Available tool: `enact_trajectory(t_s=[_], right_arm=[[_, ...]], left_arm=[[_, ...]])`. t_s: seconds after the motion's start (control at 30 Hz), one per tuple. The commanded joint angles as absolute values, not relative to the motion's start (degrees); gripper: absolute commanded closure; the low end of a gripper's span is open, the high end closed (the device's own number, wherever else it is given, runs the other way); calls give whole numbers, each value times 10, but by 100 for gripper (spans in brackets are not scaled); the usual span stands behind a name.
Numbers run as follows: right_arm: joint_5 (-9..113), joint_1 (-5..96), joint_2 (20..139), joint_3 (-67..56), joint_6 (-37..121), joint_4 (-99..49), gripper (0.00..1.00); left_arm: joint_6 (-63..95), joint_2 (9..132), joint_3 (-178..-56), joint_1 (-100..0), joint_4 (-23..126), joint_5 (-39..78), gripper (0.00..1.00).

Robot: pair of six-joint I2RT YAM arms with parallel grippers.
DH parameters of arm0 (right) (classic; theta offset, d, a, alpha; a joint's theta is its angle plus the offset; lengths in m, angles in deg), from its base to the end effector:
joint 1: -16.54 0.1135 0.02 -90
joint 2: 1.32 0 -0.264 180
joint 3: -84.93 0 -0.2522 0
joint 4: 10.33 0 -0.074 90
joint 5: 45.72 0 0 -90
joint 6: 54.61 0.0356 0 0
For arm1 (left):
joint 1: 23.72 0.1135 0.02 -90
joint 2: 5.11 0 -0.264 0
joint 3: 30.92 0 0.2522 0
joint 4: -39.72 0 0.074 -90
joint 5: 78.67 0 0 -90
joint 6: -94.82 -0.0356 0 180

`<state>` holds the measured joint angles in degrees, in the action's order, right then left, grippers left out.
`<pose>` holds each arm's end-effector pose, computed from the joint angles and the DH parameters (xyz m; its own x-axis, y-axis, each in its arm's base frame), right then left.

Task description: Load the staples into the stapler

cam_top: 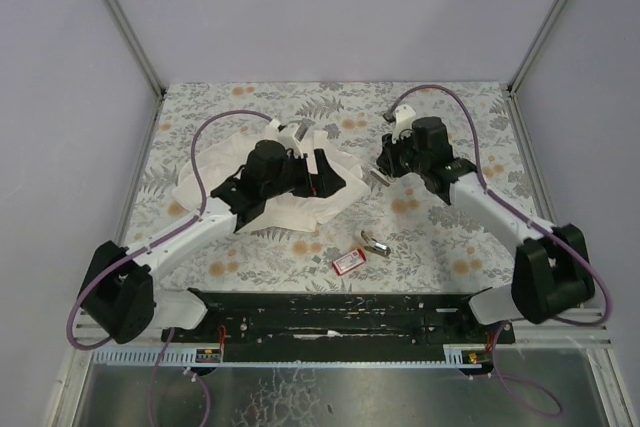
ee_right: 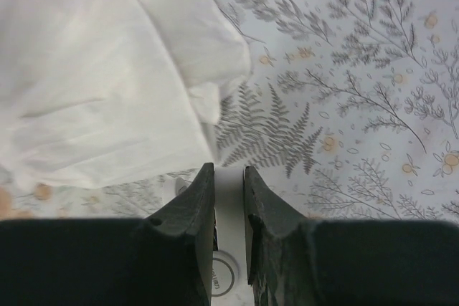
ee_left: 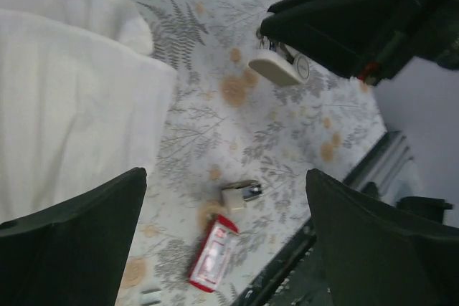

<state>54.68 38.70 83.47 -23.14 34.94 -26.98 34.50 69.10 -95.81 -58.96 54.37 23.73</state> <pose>0.3095 0.1330 0.2666 -0.4521 -0.1925 -0.8709 -0.5201 0.8502 0.0821 0.2377 -0.1773 0.2825 -0.6467 -0.1353 -0.7507 0.4645 0.7107 -0.5282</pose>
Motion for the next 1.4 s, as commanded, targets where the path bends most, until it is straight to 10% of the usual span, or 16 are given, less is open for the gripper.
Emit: enact_trajectory(t_s=[0.0,0.3,0.77,1.23,1.37], right_arm=[[602,431,740,-295,415,-191,100],[623,478,684,-334,453,-151,100],[633,481,675,-334,465,-137,100],[639,481,660,-352,471,-118,100],[607,481,654,-358,489,-115,100]], left_arm=[[460,726,-944,-593,391,340,9],[487,768,-950,-603,360,380,11],[520,784,-930,-604,348,397,51],[556,813,-929,-610,286,430,54],[559,812,-926,-613,275,438,72]])
